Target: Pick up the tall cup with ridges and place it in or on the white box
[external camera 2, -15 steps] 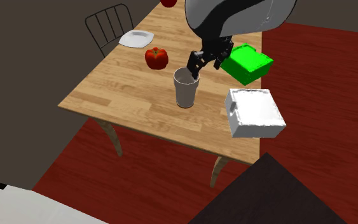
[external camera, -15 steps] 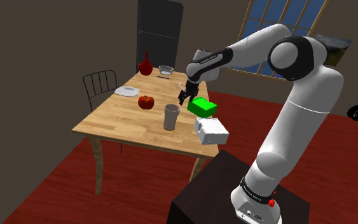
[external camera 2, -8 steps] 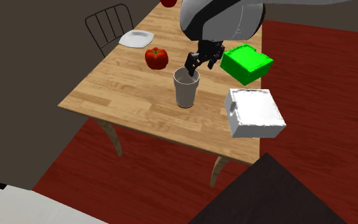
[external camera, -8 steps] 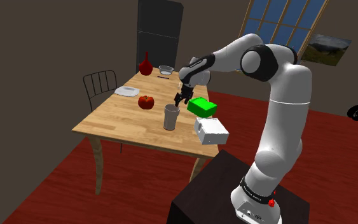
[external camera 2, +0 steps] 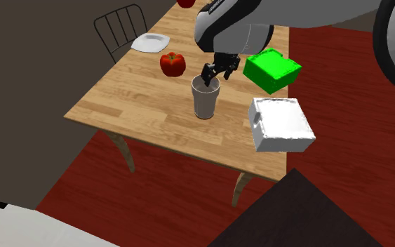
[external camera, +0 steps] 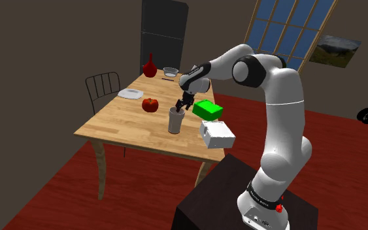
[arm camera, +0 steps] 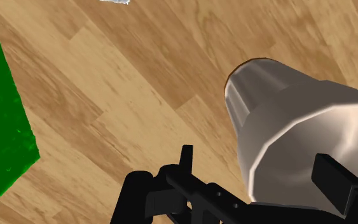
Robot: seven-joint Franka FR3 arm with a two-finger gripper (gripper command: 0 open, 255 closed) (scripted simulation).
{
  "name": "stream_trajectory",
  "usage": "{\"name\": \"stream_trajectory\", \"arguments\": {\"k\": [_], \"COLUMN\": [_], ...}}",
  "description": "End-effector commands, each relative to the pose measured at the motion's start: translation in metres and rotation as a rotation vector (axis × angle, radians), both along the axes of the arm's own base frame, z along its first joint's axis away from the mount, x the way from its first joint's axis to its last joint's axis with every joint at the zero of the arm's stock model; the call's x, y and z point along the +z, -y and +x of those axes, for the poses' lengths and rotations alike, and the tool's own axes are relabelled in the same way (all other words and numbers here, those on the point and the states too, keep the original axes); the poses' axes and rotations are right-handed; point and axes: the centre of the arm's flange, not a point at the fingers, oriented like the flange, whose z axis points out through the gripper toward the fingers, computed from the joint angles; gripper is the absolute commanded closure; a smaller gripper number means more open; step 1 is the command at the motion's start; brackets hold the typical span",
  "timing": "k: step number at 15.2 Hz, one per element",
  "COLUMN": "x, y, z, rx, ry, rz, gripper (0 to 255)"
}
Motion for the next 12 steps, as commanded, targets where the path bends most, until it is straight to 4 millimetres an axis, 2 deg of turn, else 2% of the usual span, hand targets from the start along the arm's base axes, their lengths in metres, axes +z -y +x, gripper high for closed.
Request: {"name": "stream_trajectory", "arguments": {"k": [1, 3, 10, 11, 12], "x": [-0.0106, -0.0188, -0.0187, -0.0187, -0.0187], "y": [-0.0018, -0.0022, -0.0022, -0.0022, -0.0022], "z": [0.0021, 0.0036, 0.0036, 0.0036, 0.0036], "rx": [0.0, 0.0, 0.0, 0.0, 0.0], "ry": [0.001, 0.001, 0.001, 0.001, 0.001], "rz": [0.0, 0.0, 0.0, 0.0, 0.0], "gripper": [0, 0, 0, 255, 255]}}
